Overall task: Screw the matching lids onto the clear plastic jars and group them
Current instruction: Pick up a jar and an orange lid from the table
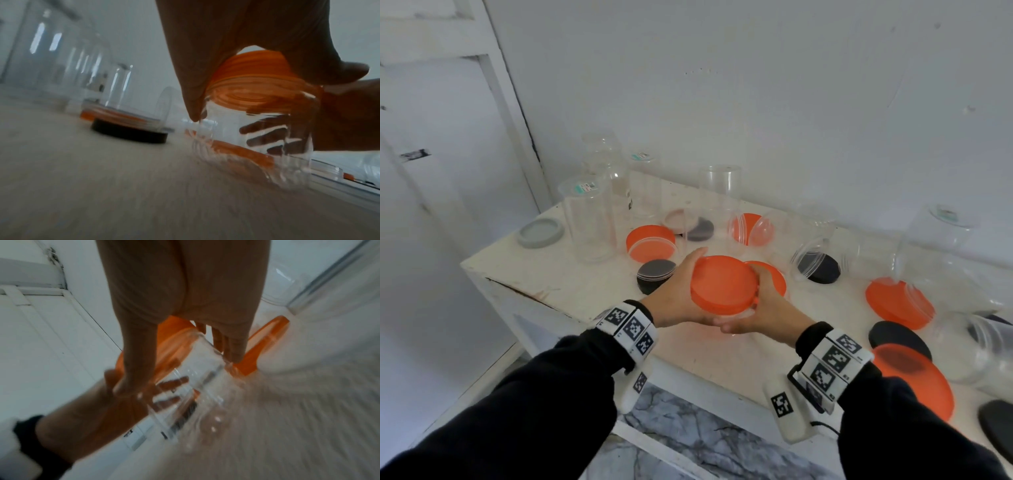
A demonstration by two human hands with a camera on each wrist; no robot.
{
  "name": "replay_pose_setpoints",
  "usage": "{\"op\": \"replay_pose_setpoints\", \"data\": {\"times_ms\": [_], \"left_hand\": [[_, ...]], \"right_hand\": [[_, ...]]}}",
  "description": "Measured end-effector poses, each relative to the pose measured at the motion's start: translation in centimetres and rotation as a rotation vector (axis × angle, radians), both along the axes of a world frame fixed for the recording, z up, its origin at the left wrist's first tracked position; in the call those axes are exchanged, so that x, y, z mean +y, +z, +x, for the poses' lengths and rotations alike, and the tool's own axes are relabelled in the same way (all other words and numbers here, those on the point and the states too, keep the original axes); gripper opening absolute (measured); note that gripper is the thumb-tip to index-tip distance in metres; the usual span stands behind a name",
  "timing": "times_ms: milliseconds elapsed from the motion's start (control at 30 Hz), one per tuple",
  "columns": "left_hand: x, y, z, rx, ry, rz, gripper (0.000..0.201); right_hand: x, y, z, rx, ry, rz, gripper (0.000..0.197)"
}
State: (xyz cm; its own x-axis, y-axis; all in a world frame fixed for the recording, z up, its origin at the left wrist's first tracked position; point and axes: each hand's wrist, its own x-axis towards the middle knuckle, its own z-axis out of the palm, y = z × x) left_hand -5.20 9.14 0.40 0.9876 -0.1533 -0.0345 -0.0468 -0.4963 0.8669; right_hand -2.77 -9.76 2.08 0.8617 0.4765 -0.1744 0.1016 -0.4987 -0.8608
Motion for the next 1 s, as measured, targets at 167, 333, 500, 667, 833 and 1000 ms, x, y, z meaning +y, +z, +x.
{"op": "replay_pose_setpoints", "data": {"times_ms": [167,333,500,667,833,1000], "left_hand": [[0.4,-2.0,-0.3,0.093,0.009,-0.163,0.119],[0.0,-2.4,-0.3,0.090,0.024,-0.182,0.119],[-0.3,-2.5,-0.4,0.067,0.060,-0.218,0.114],[-0.3,-2.7,-0.5,0.037,0.068,-0.248,0.105],[-0.5,-2.5,-0.5,0.054,0.094,-0.231,0.104],[-0.4,-2.6,-0.6,0.069,0.112,-0.198,0.108]], "right_hand": [[0.6,4.4,1.0,-0.197,0.256,-0.273,0.112],[2.8,6.3,2.1,-0.342,0.490,-0.647,0.108],[4.3,7.0,2.7,-0.384,0.643,-0.874,0.098],[4.3,7.5,3.2,-0.404,0.725,-0.880,0.093],[4.6,7.5,2.9,-0.490,0.630,-0.926,0.090],[4.5,7.3,2.5,-0.530,0.556,-0.982,0.093]]}}
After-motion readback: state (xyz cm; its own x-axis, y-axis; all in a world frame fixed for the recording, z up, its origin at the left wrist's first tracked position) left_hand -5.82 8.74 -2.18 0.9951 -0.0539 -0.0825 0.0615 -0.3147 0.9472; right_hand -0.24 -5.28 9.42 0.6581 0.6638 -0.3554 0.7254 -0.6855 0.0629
